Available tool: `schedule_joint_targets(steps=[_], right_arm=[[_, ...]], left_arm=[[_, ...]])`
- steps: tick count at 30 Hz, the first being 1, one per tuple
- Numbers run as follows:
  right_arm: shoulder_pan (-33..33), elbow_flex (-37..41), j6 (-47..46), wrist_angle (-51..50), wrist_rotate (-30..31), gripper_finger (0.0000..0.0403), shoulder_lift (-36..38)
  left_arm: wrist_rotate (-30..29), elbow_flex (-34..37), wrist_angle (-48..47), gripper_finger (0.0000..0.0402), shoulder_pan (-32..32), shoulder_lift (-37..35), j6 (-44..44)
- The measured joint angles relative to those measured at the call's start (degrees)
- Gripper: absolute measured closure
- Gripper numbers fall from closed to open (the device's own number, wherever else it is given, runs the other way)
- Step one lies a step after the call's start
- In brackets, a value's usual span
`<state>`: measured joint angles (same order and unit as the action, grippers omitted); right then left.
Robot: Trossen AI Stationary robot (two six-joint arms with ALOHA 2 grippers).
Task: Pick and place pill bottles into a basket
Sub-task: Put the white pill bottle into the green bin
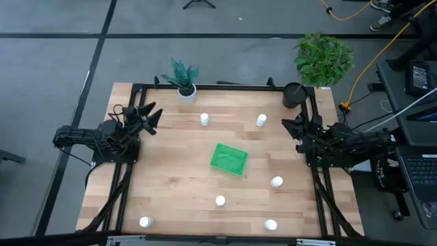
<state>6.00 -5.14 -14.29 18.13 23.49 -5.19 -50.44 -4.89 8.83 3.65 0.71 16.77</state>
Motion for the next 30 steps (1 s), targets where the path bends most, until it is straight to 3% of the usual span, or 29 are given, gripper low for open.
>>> schedule_joint_targets(steps=[5,13,19,24,30], right_arm=[[0.0,-12.1,6.2,-10.4,0.5,0.0352,-6.2],[-2.9,-52.7,7.6,-50.7,5.4,0.0352,-35.1],[-6.8,-74.6,15.2,-67.4,5.4,0.0351,-54.1],[-12.7,-83.9,15.2,-81.0,2.1,0.0332,-63.1],[-21.0,-83.7,14.6,-85.0,-15.9,0.0254,-67.1]], left_arm=[[-1.1,-0.1,0.9,0.0089,-0.1,0.0,0.2],[-5.0,-0.1,5.0,0.0089,-0.1,0.0,2.8],[3.1,-0.1,8.4,0.0089,-0.1,0.0,0.3],[13.9,-0.3,20.5,0.0089,-0.1,0.9,-1.3],[22.5,-7.5,17.4,0.0082,-0.1,7.3,-4.5]])
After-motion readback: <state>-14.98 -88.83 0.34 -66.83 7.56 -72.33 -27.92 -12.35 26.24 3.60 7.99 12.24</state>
